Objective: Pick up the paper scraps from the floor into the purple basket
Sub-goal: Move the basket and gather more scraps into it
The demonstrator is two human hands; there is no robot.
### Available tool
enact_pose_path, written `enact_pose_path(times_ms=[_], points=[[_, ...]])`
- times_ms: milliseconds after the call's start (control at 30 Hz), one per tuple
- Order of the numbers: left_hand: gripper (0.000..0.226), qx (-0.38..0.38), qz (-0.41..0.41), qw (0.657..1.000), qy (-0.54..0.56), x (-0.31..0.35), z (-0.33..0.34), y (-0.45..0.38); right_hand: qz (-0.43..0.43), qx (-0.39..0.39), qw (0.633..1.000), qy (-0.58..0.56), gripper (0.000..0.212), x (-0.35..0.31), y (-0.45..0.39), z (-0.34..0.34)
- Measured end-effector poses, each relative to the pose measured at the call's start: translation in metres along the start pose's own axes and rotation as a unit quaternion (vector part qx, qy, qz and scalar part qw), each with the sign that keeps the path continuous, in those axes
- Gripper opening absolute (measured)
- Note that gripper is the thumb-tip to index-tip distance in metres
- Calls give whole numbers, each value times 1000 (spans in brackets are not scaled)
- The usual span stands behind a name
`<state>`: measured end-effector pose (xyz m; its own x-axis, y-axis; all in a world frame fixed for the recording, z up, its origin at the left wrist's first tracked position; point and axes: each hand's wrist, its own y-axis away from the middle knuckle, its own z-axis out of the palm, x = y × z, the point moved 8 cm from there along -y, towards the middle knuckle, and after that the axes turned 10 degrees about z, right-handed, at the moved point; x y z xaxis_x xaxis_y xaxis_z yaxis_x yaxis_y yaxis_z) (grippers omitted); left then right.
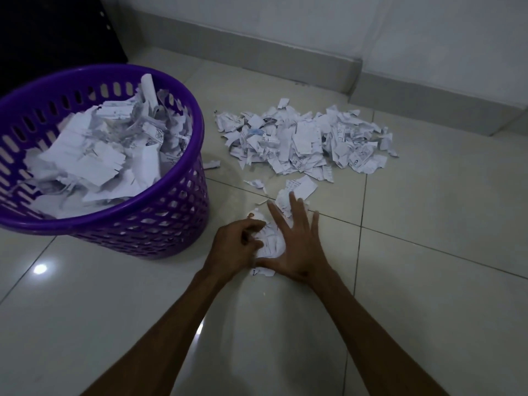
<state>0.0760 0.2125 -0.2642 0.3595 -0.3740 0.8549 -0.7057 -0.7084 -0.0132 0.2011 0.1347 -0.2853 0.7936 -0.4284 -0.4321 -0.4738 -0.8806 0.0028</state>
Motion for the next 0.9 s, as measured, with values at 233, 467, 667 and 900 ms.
enact_pose_path(times_ms=[233,467,667,900], points=[[37,89,-66,991,73,-12,2,3,-75,34,989,-123,62,-11,5,3],[38,85,-121,980,137,-14,6,6,-77,77,979,-172,27,-25,16,5],[51,51,-88,989,105,21,2,1,45,74,942,-323,20,-21,7,-24],[49,32,94,995,17,113,-32,-27,211,144,862,-439,20,-10,-13,-97]])
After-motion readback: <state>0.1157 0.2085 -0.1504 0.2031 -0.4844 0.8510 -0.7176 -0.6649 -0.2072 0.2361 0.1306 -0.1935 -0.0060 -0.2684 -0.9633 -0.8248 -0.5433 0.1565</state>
